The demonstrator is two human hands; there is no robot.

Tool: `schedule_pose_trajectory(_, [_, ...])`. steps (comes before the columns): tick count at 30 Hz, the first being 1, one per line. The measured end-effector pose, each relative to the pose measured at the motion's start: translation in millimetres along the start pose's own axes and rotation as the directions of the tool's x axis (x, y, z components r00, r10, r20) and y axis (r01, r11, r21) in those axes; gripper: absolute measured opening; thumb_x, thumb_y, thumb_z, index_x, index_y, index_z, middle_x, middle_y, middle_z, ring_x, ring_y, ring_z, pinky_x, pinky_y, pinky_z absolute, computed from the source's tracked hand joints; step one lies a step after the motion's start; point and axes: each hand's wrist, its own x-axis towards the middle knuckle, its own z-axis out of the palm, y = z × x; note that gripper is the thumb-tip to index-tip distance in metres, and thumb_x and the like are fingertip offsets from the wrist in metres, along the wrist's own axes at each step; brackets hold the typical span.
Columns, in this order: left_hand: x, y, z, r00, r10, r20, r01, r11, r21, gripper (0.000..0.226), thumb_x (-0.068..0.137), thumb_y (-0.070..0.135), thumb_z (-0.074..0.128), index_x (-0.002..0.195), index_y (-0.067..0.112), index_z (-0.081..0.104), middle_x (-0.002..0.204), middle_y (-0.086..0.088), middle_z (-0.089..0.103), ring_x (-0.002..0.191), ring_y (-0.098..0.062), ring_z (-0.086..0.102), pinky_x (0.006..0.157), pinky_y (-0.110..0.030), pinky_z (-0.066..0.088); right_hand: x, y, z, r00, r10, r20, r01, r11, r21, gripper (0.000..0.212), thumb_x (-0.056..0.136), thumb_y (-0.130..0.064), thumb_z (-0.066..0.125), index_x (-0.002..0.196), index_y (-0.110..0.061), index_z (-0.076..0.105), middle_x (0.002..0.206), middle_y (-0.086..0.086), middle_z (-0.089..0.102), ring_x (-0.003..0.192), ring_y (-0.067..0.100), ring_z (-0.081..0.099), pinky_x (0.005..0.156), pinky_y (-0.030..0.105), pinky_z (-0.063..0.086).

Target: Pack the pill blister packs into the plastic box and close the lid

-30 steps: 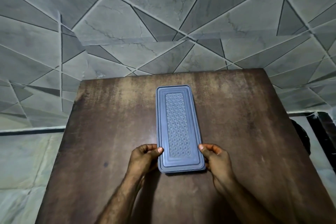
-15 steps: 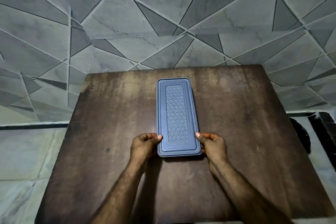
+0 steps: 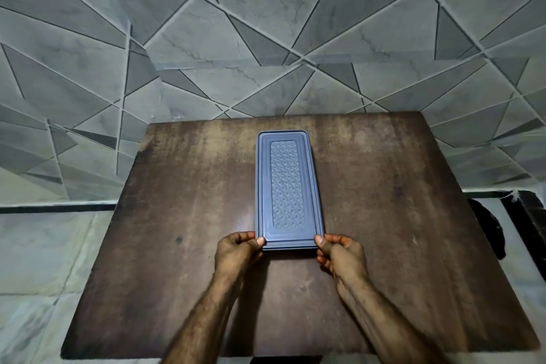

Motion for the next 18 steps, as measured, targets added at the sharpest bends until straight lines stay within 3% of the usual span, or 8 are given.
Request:
schedule_pose_trajectory(4, [-2.7,-1.2,-2.8,0.999,0.011,0.044,-0.010,0.999,-0.034,0.023,0.079,-0.001,0.073,0.101,-0.001,0.066,0.091,-0.015,0.071,0.081,-0.021,0.068,0.067,-0.023,0.058,-0.3,-1.5,-2.4,1.000,-0.003,0.028,0.004,1.000,-0.012,0.017,0.078,-0.009,0.078,0.086,-0.009,0.063,0.064,0.005,0.063,0.054,0.015,0.057,0.057,0.029,0.049])
schedule_pose_trajectory(9, [-1.6,0.3,-4.6,0.995,0.039,0.089,-0.039,0.999,0.000,0.023,0.078,0.001,0.075,0.100,0.001,0.067,0.090,-0.014,0.075,0.085,-0.026,0.071,0.082,-0.037,0.057,-3.4,-7.8,-5.8,0.996,-0.010,0.091,0.012,1.000,-0.026,0.017,0.079,-0.010,0.077,0.086,-0.011,0.062,0.064,0.003,0.062,0.056,0.014,0.054,0.057,0.027,0.045])
schedule_pose_trajectory(15, [-3.6,16.0,-1.3,0.984,0.171,0.057,-0.180,0.955,0.235,0.028,0.076,0.027,0.079,0.096,0.009,0.070,0.078,-0.006,0.076,0.064,-0.016,0.068,0.065,-0.032,0.055,0.6,-20.5,-12.3,0.995,-0.019,0.103,0.030,0.994,-0.103,0.014,0.085,-0.022,0.073,0.078,-0.011,0.067,0.064,0.006,0.060,0.055,0.014,0.049,0.054,0.024,0.038])
schedule_pose_trajectory(18, [-8.1,32.9,5.4,0.960,0.278,-0.021,-0.253,0.900,0.355,0.025,0.077,0.032,0.077,0.097,0.019,0.070,0.089,0.000,0.075,0.084,-0.017,0.071,0.083,-0.037,0.058,6.9,-31.3,-13.3,0.996,-0.031,0.086,0.042,0.991,-0.126,0.019,0.086,-0.024,0.070,0.072,-0.011,0.065,0.058,0.003,0.059,0.049,0.014,0.047,0.052,0.024,0.036])
